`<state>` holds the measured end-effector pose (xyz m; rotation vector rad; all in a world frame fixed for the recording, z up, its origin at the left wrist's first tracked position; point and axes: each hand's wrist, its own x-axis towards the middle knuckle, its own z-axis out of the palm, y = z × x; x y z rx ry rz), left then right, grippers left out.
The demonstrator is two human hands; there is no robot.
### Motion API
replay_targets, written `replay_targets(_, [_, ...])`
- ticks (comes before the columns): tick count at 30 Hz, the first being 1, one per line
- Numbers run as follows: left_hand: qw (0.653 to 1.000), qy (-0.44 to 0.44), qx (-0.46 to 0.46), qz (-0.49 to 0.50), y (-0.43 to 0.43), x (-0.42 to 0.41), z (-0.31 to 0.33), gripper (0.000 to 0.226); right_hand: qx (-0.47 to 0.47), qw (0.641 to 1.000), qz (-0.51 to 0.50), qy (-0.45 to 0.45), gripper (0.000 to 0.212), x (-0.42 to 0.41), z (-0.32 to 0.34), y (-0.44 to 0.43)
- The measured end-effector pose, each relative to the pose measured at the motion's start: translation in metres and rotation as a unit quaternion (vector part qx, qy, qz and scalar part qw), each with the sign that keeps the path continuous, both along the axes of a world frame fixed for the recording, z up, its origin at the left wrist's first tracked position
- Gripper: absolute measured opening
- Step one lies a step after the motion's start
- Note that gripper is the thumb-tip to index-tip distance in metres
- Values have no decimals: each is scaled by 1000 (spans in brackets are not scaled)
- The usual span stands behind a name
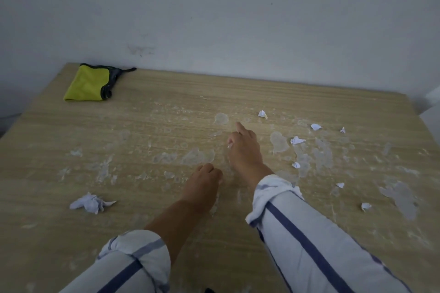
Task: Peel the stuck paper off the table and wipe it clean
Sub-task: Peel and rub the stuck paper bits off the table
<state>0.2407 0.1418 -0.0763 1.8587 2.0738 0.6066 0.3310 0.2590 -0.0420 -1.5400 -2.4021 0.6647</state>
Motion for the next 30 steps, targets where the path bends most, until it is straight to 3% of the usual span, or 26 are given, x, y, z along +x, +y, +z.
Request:
replay_targets(4, [999,-44,-13,23,0,-4,5,12,1,999,30,-15,23,3,-14,-3])
replay_targets(9, [993,-92,-33,66,-11,-20,18,22,-4,998,-19,64,17,7,-18,-37])
replay_targets(13, [985,-130,-16,112,-31,-43,31,20,6,993,-1,119,12,-16,-10,-82])
replay_targets(17, [980,-130,-1,150,-58,-84,48,19,-32,987,9,157,19,-56,2,-126])
replay_targets(22, [975,-113,-5,190,-101,-153,61,16,-155,976,-14,149,22,-120,14,-169])
replay_targets(30, [956,-129,-89,248,-155,-227,50,20,-153,973,-45,165,12,-189,14,-211])
